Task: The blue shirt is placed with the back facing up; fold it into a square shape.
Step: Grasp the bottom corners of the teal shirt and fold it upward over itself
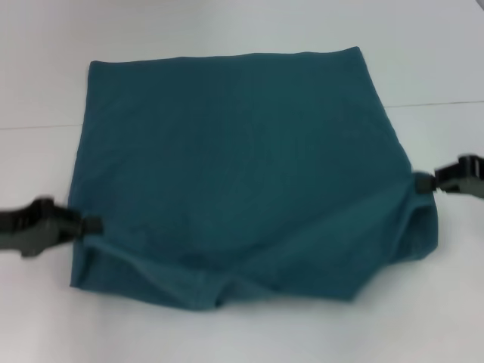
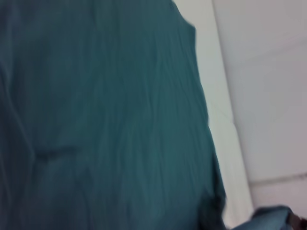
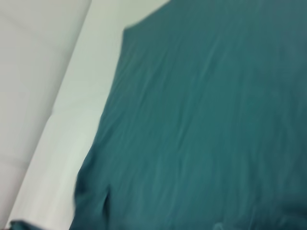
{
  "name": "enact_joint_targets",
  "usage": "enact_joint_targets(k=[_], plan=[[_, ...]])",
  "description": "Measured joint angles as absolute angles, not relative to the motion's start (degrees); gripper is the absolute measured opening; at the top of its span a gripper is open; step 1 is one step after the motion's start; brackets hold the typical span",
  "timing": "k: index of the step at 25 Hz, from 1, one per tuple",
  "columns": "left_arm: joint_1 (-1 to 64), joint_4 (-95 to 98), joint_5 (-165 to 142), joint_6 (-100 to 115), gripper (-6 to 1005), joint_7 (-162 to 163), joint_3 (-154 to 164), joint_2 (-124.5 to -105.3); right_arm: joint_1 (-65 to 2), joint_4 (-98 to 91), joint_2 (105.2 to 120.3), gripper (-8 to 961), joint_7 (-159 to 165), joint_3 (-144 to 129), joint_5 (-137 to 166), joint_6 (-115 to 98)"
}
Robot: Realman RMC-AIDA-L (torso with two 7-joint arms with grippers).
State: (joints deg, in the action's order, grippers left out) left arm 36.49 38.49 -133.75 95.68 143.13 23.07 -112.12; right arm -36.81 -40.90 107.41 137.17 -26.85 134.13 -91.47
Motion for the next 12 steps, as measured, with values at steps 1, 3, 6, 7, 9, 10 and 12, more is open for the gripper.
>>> enact_joint_targets(k=[1,3,6,7,9,10,12], plan=[[37.5,37.8,-133.8,93.2,19,143.6,23.4,-112.04,-37.2,-40.9,107.80,26,137.6,-27.0,134.1,-89.5],[38.9,36.6,-133.8,89.5,19,144.0,23.8,-112.00,-38.1,-40.8,108.65,26,138.2,-27.9,134.3,-85.4],[41.1,34.4,-133.8,83.5,19,144.4,25.4,-111.96,-39.0,-40.8,110.16,26,138.3,-31.2,134.5,-76.8],[41.7,33.7,-133.8,80.6,20,144.8,26.6,-111.99,-39.2,-40.7,110.57,26,138.3,-31.9,134.5,-74.7],[42.5,33.1,-134.2,76.0,20,146.1,29.9,-112.37,-39.8,-40.2,111.62,26,138.3,-33.3,134.5,-69.9],[42.9,33.0,-134.5,72.9,20,147.3,32.6,-112.82,-40.2,-39.8,111.95,26,138.3,-34.2,134.5,-67.7],[43.4,32.9,-134.9,68.7,20,148.8,36.7,-113.45,-41.1,-38.4,112.31,27,138.4,-36.3,134.6,-64.4]])
